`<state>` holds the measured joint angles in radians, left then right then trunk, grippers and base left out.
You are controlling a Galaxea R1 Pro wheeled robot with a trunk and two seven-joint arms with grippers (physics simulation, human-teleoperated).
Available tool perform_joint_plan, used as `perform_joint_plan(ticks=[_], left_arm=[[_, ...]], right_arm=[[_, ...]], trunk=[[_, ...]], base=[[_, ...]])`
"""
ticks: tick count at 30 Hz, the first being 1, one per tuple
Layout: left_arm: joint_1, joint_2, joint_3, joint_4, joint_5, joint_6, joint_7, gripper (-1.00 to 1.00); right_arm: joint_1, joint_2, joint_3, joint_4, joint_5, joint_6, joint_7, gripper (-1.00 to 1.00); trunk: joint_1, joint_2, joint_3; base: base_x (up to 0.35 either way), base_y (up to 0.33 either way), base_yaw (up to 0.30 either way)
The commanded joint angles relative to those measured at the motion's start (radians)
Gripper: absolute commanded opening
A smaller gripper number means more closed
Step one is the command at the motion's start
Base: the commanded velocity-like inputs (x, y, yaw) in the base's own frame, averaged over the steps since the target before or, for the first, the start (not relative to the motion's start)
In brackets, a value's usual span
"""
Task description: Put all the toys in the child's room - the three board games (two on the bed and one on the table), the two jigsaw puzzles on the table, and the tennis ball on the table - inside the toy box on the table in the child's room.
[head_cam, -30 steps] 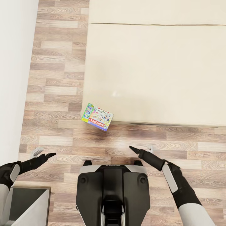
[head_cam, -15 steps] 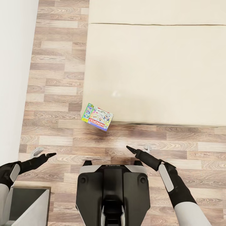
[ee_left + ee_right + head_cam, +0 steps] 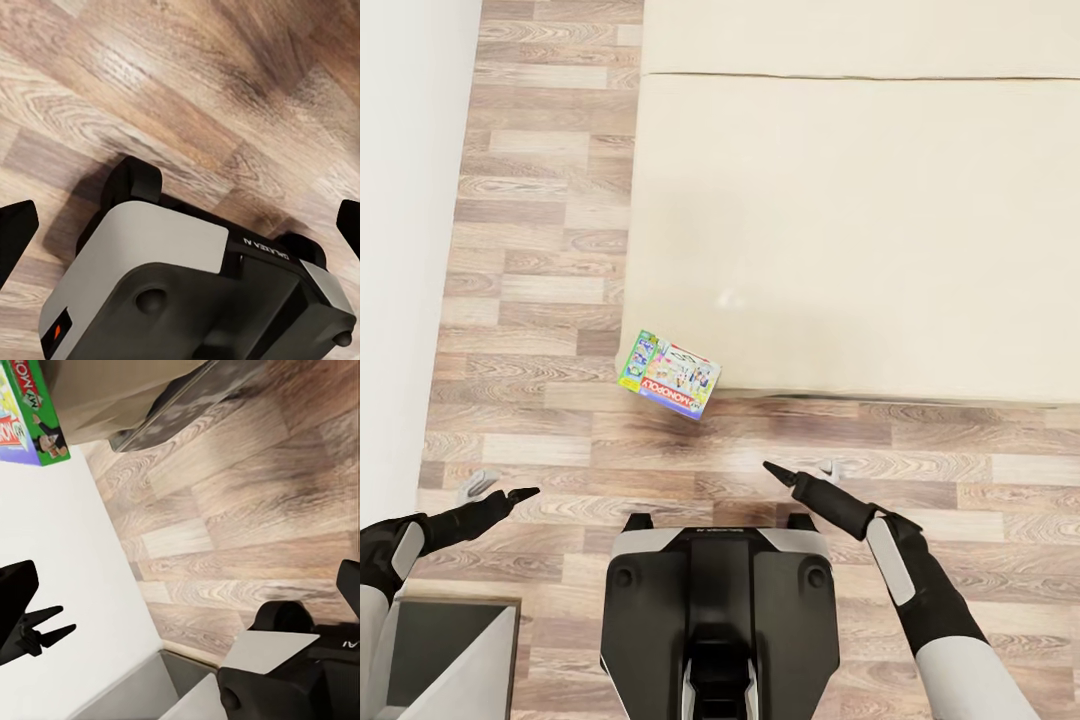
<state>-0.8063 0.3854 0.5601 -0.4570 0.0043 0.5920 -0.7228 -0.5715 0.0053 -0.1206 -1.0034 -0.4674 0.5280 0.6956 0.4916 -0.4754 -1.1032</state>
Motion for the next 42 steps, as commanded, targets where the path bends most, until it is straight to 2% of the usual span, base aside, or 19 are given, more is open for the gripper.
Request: perform_joint_plan(ticks=[1, 4, 19, 28, 42], left_arm=[[-0.001, 0.000, 0.005, 0.000, 0.000, 0.009, -0.003, 1.00], [-0.001, 0.000, 0.005, 0.000, 0.000, 0.010, -0.003, 1.00], [-0.001, -0.001, 0.004, 0.000, 0.000, 0.011, -0.003, 1.00], [-0.001, -0.001, 0.004, 0.000, 0.000, 0.010, -0.003, 1.00], [-0.001, -0.002, 0.004, 0.000, -0.001, 0.010, -0.003, 1.00]], right_arm=[[-0.002, -0.001, -0.002, 0.000, -0.006, 0.008, 0.001, 1.00], [-0.003, -0.003, -0.003, 0.000, -0.005, 0.008, 0.000, 1.00], [-0.007, -0.006, -0.007, 0.007, -0.007, 0.011, 0.022, 1.00], [-0.018, -0.007, -0.008, 0.010, -0.006, 0.012, 0.083, 1.00], [-0.092, -0.001, -0.003, 0.095, -0.003, 0.010, 0.148, 1.00]], trunk=[[0.004, -0.009, -0.004], [0.016, -0.030, -0.013], [0.016, -0.030, -0.013], [0.050, -0.093, -0.042], [0.104, -0.191, -0.085]], base=[[0.000, 0.000, 0.000], [0.000, 0.000, 0.000], [0.000, 0.000, 0.000], [0.000, 0.000, 0.000], [0.000, 0.000, 0.000]])
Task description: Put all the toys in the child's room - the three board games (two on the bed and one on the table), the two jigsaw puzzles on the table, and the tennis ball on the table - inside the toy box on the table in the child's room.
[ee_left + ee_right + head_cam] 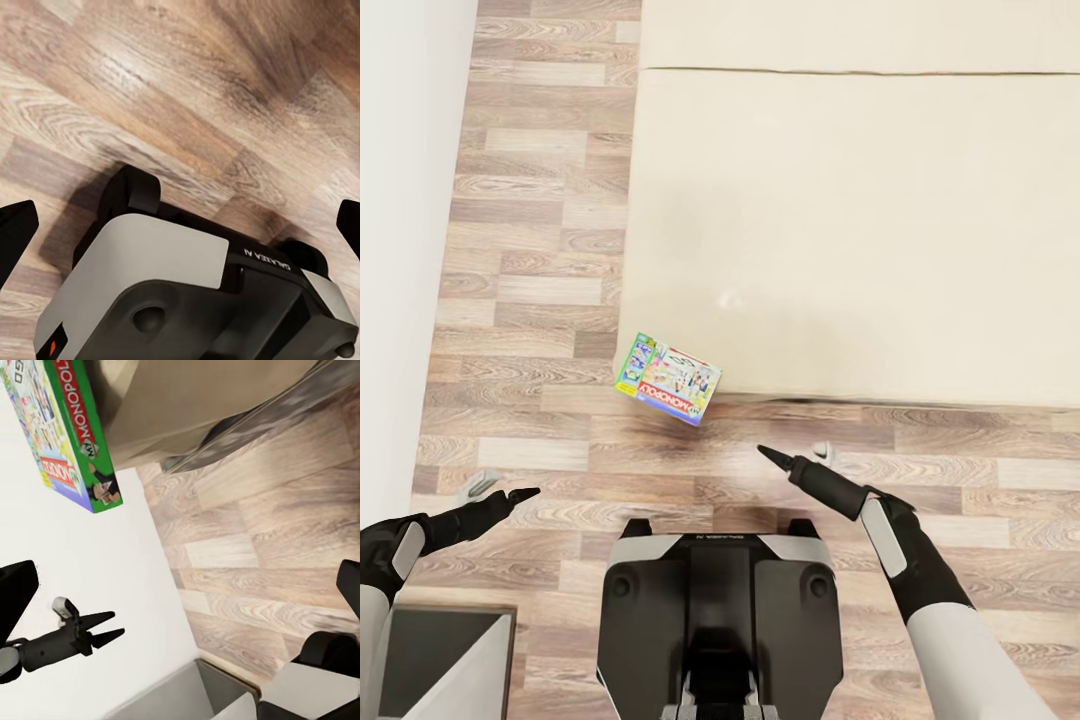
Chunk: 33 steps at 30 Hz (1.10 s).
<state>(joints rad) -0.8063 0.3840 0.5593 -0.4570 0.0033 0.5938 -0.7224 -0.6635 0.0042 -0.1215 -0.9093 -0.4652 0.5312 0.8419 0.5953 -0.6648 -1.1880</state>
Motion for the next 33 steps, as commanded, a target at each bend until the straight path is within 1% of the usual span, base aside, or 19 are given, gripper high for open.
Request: perform_joint_plan(ticks=[1, 9, 23, 33], left_arm=[[-0.001, 0.000, 0.005, 0.000, 0.000, 0.008, -0.003, 1.00], [-0.001, 0.000, 0.005, 0.000, -0.001, 0.008, -0.003, 1.00], [-0.001, -0.001, 0.005, 0.000, -0.002, 0.008, -0.003, 1.00], [-0.001, -0.002, 0.005, 0.000, -0.002, 0.009, -0.003, 1.00]], right_arm=[[-0.005, 0.001, -0.001, 0.007, -0.005, 0.007, 0.004, 1.00], [-0.021, 0.005, 0.002, 0.029, 0.002, 0.001, 0.011, 1.00], [-0.025, 0.009, 0.006, 0.036, 0.011, -0.011, 0.012, 1.00], [-0.025, 0.010, 0.008, 0.037, 0.011, -0.013, 0.005, 1.00]], trunk=[[0.004, -0.008, -0.004], [0.035, -0.064, -0.029], [0.089, -0.162, -0.073], [0.089, -0.162, -0.073]], base=[[0.000, 0.000, 0.000], [0.000, 0.000, 0.000], [0.000, 0.000, 0.000], [0.000, 0.000, 0.000]])
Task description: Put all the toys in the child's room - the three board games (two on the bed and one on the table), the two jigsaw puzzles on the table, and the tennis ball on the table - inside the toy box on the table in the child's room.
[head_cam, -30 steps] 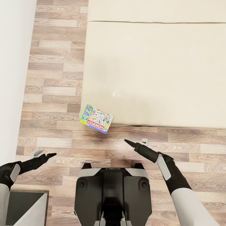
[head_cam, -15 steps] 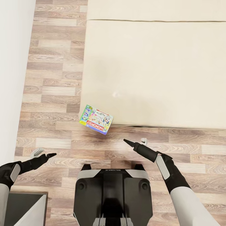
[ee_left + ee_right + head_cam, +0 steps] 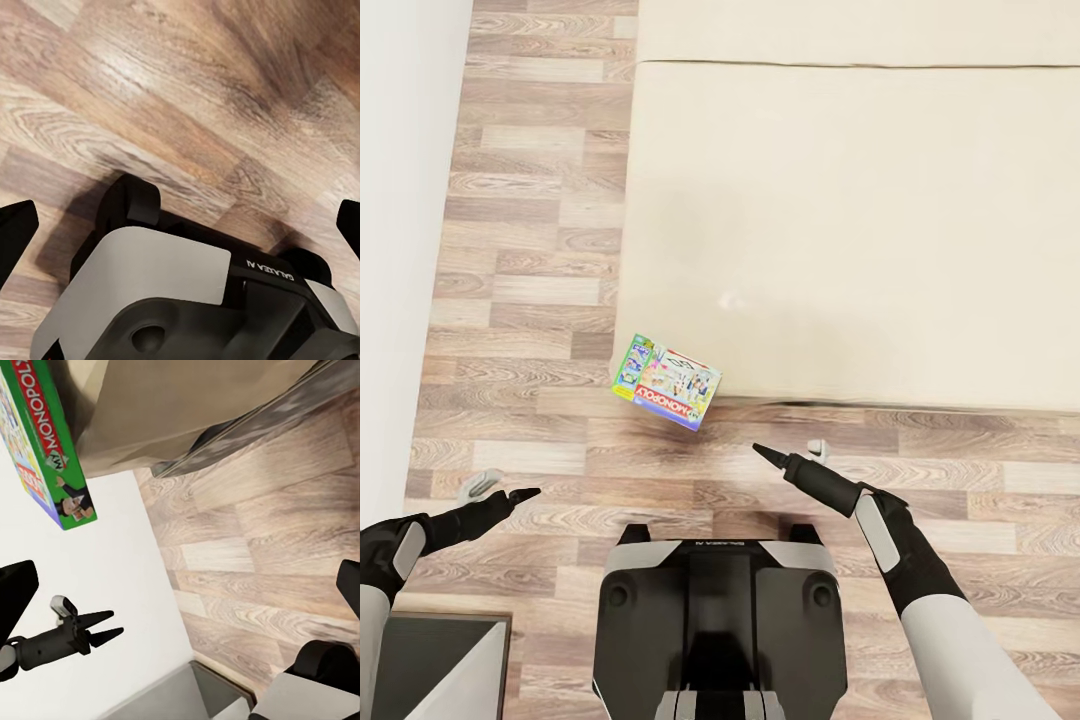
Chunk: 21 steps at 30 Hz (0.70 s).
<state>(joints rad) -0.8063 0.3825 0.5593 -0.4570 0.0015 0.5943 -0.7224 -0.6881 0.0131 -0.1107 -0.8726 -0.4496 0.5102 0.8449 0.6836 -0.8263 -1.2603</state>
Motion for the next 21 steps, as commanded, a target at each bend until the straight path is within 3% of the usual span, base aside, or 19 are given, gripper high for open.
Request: perform_joint_plan(ticks=[1, 9, 21], left_arm=[[-0.001, 0.000, 0.005, 0.000, 0.000, 0.008, -0.003, 1.00], [-0.001, 0.000, 0.005, 0.000, 0.001, 0.009, -0.003, 1.00], [-0.001, 0.000, 0.005, 0.000, -0.001, 0.008, -0.003, 1.00]], right_arm=[[0.000, 0.001, -0.003, 0.000, -0.004, 0.008, 0.002, 1.00], [0.001, 0.001, 0.004, 0.000, -0.004, 0.007, 0.002, 1.00], [0.000, 0.002, 0.065, 0.000, -0.008, 0.008, -0.002, 1.00]], trunk=[[0.000, -0.001, 0.000], [0.000, -0.001, 0.000], [0.000, -0.001, 0.000]], base=[[0.000, 0.000, 0.000], [0.000, 0.000, 0.000], [0.003, 0.016, 0.000]])
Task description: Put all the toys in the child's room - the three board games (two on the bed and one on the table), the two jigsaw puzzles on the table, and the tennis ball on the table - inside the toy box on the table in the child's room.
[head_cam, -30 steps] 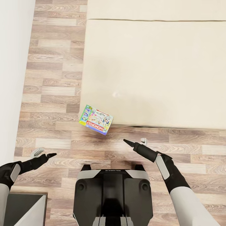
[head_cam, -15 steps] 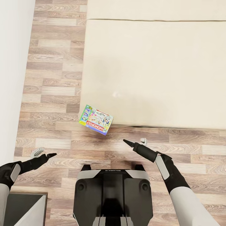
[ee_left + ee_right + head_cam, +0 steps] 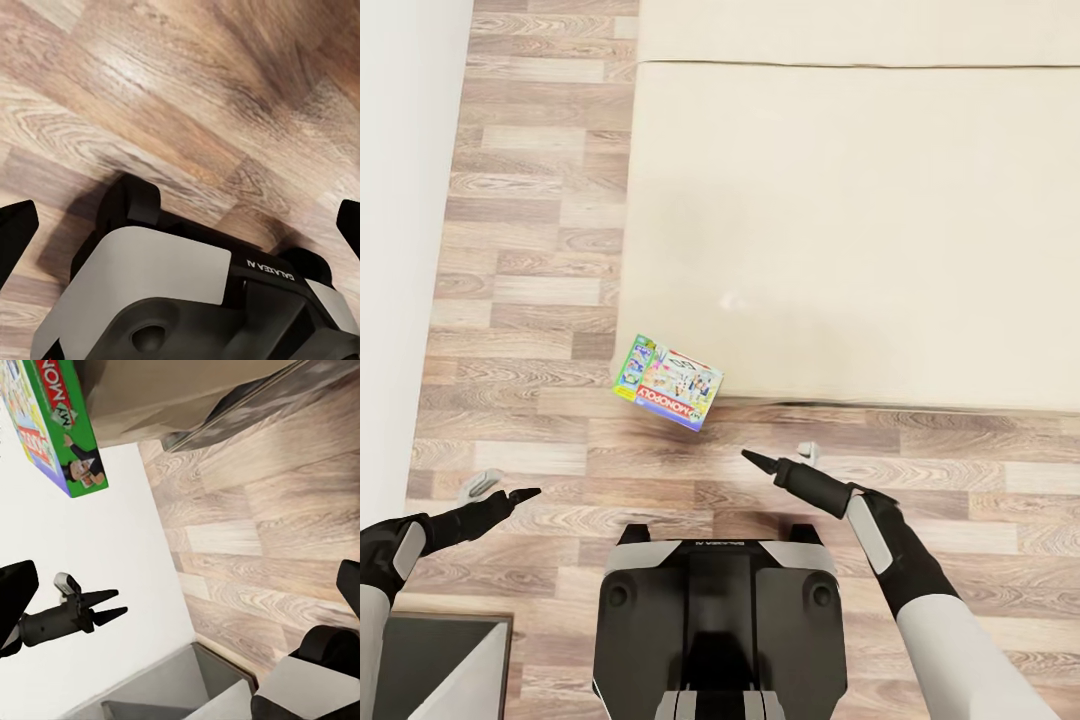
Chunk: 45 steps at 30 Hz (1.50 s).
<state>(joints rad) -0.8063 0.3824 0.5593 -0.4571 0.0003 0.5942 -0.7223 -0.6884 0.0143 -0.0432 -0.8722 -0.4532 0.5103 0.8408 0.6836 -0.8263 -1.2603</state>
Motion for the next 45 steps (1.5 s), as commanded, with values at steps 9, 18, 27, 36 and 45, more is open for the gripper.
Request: perform_joint_plan(ticks=[9, 18, 27, 36, 45], left_arm=[[-0.001, 0.000, 0.005, 0.000, 0.001, 0.008, -0.003, 1.00], [-0.001, 0.000, 0.005, 0.000, 0.001, 0.009, -0.003, 1.00], [-0.001, 0.000, 0.005, 0.000, 0.001, 0.008, -0.003, 1.00], [-0.001, 0.000, 0.005, 0.000, 0.001, 0.009, -0.003, 1.00], [-0.001, 0.000, 0.005, 0.000, 0.001, 0.009, -0.003, 1.00]], right_arm=[[0.000, 0.000, 0.007, 0.001, -0.007, 0.011, 0.009, 1.00], [-0.001, 0.002, 0.009, 0.001, -0.004, 0.006, 0.002, 1.00], [-0.015, 0.002, 0.009, 0.003, -0.003, 0.004, 0.000, 1.00], [-0.028, 0.003, 0.009, 0.017, 0.000, -0.016, -0.002, 1.00], [-0.039, 0.025, 0.013, 0.065, 0.001, -0.088, -0.011, 1.00]], trunk=[[0.000, -0.001, 0.000], [0.000, -0.001, 0.000], [0.000, -0.001, 0.000], [0.000, -0.001, 0.000], [0.000, -0.001, 0.000]], base=[[0.041, 0.087, 0.000], [0.006, 0.012, 0.000], [0.001, 0.002, 0.000], [0.000, 0.001, 0.000], [0.000, 0.105, 0.000]])
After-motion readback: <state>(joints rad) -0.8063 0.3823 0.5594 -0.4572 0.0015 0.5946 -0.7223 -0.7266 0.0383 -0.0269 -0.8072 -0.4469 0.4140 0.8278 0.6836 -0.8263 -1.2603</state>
